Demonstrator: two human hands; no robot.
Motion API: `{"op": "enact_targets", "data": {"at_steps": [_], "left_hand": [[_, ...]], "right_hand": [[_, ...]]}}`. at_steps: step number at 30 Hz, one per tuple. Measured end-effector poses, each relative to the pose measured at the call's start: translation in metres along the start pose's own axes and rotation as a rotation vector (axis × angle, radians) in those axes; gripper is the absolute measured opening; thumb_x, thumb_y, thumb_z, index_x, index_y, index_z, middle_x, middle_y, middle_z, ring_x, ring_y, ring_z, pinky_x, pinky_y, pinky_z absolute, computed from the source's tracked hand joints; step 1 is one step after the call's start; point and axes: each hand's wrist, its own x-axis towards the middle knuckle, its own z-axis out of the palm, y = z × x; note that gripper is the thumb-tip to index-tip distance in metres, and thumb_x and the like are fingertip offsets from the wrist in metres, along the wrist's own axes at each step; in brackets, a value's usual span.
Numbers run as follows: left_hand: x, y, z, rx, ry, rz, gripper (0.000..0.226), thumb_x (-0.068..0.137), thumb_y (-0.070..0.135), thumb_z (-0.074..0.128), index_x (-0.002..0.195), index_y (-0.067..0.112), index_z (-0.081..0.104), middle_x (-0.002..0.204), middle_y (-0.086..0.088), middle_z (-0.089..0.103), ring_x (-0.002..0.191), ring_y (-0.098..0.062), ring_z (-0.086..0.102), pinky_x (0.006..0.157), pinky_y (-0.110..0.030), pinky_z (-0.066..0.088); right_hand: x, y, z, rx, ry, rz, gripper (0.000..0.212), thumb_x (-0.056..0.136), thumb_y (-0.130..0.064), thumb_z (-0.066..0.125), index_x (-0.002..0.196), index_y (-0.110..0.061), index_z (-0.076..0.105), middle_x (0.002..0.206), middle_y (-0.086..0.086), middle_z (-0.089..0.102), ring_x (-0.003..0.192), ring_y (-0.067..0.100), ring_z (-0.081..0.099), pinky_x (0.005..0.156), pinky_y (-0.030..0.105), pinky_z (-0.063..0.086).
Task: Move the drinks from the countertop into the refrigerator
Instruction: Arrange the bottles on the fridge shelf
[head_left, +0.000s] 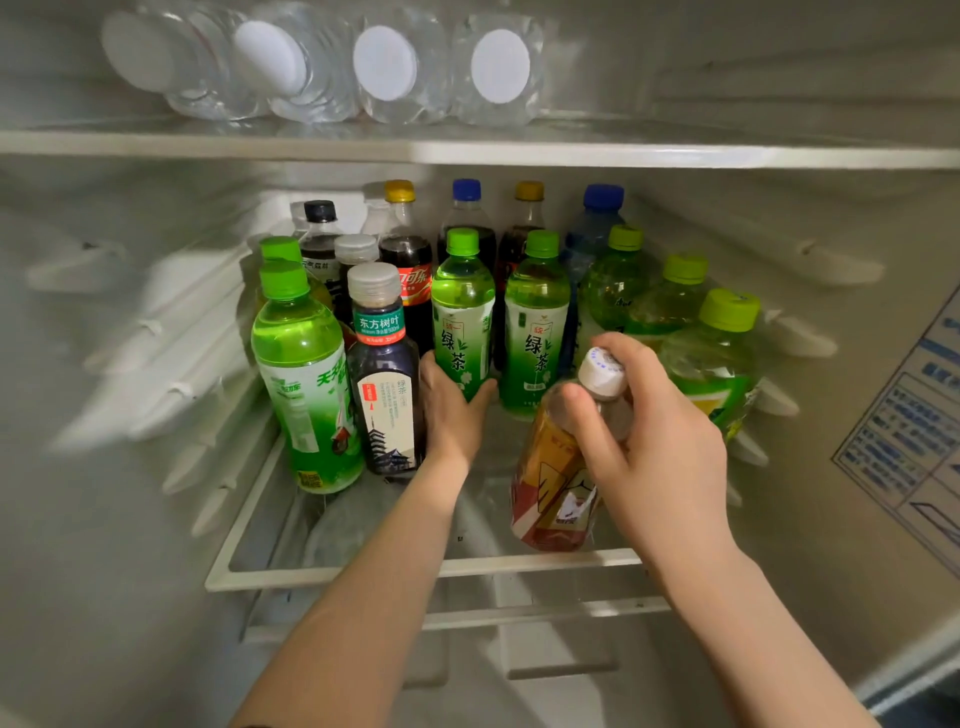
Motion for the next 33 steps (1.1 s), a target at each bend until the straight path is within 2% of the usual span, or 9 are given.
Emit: {"op": "enact_targets", "data": {"at_steps": [10, 14, 17, 19, 21, 23, 26, 29, 33], "left_hand": [[-0.002, 0.001, -0.001, -0.070, -0.003, -0.055, 0.085, 0.079, 0.016, 0.075, 0.143, 0.003, 0.021, 0.138, -0.013, 0.039, 0.128, -0.024, 0.040, 0.106, -0.027, 0.032], [-0.020, 0.014, -0.010, -0.130, -0.127, -0.061, 0.088, 0.091, 0.023, 0.060, 0.151, 0.015, -0.005, 0.157, -0.008, 0.015, 0.144, -0.021, 0.019, 0.118, -0.041, 0.019], [-0.045, 0.027, -0.031, -0.176, -0.193, 0.004, 0.078, 0.095, 0.021, 0.054, 0.152, 0.024, 0.000, 0.158, 0.002, 0.015, 0.142, -0.006, 0.015, 0.118, -0.030, 0.015], [-0.063, 0.036, -0.052, -0.250, -0.136, 0.136, 0.060, 0.095, 0.013, 0.053, 0.147, 0.026, 0.026, 0.150, 0.007, 0.035, 0.138, -0.004, 0.031, 0.112, -0.025, 0.031], [-0.076, 0.043, -0.078, -0.218, 0.070, 0.299, 0.040, 0.091, 0.012, 0.052, 0.128, 0.029, 0.051, 0.124, 0.019, 0.057, 0.116, -0.001, 0.055, 0.093, -0.014, 0.046], [-0.078, 0.045, -0.100, -0.122, 0.327, 0.408, 0.028, 0.087, 0.015, 0.053, 0.112, 0.027, 0.056, 0.109, 0.020, 0.058, 0.104, -0.003, 0.058, 0.084, -0.018, 0.049], [-0.067, 0.032, -0.120, 0.028, 0.563, 0.464, 0.033, 0.081, 0.010, 0.059, 0.113, 0.012, 0.051, 0.117, 0.000, 0.049, 0.113, -0.017, 0.048, 0.094, -0.037, 0.043], [-0.056, 0.011, -0.128, 0.110, 0.569, 0.370, 0.050, 0.079, 0.009, 0.063, 0.124, 0.000, 0.044, 0.128, -0.012, 0.045, 0.122, -0.023, 0.041, 0.105, -0.042, 0.035], [-0.046, -0.013, -0.129, -0.004, 0.362, 0.119, 0.079, 0.079, 0.011, 0.072, 0.142, 0.011, 0.024, 0.138, 0.000, 0.037, 0.127, -0.015, 0.041, 0.108, -0.028, 0.035]], "right_hand": [[0.001, 0.000, 0.000, 0.007, -0.013, -0.008, 0.034, 0.087, -0.039, 0.060, 0.118, -0.026, 0.053, 0.085, -0.014, 0.059, 0.074, 0.013, 0.058, 0.052, 0.016, 0.031], [0.003, 0.001, -0.001, -0.007, -0.019, -0.035, 0.035, 0.087, -0.038, 0.060, 0.119, -0.024, 0.054, 0.089, -0.008, 0.065, 0.073, 0.014, 0.060, 0.051, 0.016, 0.029], [0.004, 0.001, 0.002, -0.011, -0.003, -0.055, 0.035, 0.087, -0.037, 0.060, 0.118, -0.022, 0.055, 0.088, -0.006, 0.067, 0.071, 0.016, 0.062, 0.048, 0.015, 0.030], [0.006, 0.001, 0.005, -0.015, 0.014, -0.068, 0.034, 0.087, -0.036, 0.061, 0.117, -0.021, 0.056, 0.085, -0.005, 0.067, 0.069, 0.017, 0.062, 0.047, 0.015, 0.030], [0.010, 0.000, 0.009, -0.035, 0.029, -0.095, 0.032, 0.087, -0.034, 0.062, 0.116, -0.020, 0.058, 0.080, -0.005, 0.066, 0.067, 0.016, 0.062, 0.046, 0.016, 0.028], [0.014, -0.001, 0.015, -0.062, 0.048, -0.120, 0.031, 0.088, -0.033, 0.061, 0.115, -0.018, 0.059, 0.079, -0.004, 0.066, 0.066, 0.016, 0.062, 0.046, 0.015, 0.027], [0.021, -0.001, 0.025, -0.080, 0.076, -0.140, 0.030, 0.089, -0.031, 0.061, 0.116, -0.018, 0.060, 0.088, -0.002, 0.069, 0.073, 0.018, 0.065, 0.051, 0.020, 0.034], [0.025, -0.001, 0.035, -0.077, 0.112, -0.127, 0.030, 0.089, -0.026, 0.061, 0.118, -0.017, 0.060, 0.099, 0.002, 0.069, 0.081, 0.023, 0.067, 0.054, 0.025, 0.042], [0.029, -0.004, 0.043, -0.048, 0.090, -0.067, 0.032, 0.089, -0.023, 0.059, 0.121, -0.018, 0.058, 0.108, 0.003, 0.066, 0.084, 0.024, 0.065, 0.056, 0.030, 0.049]]}}
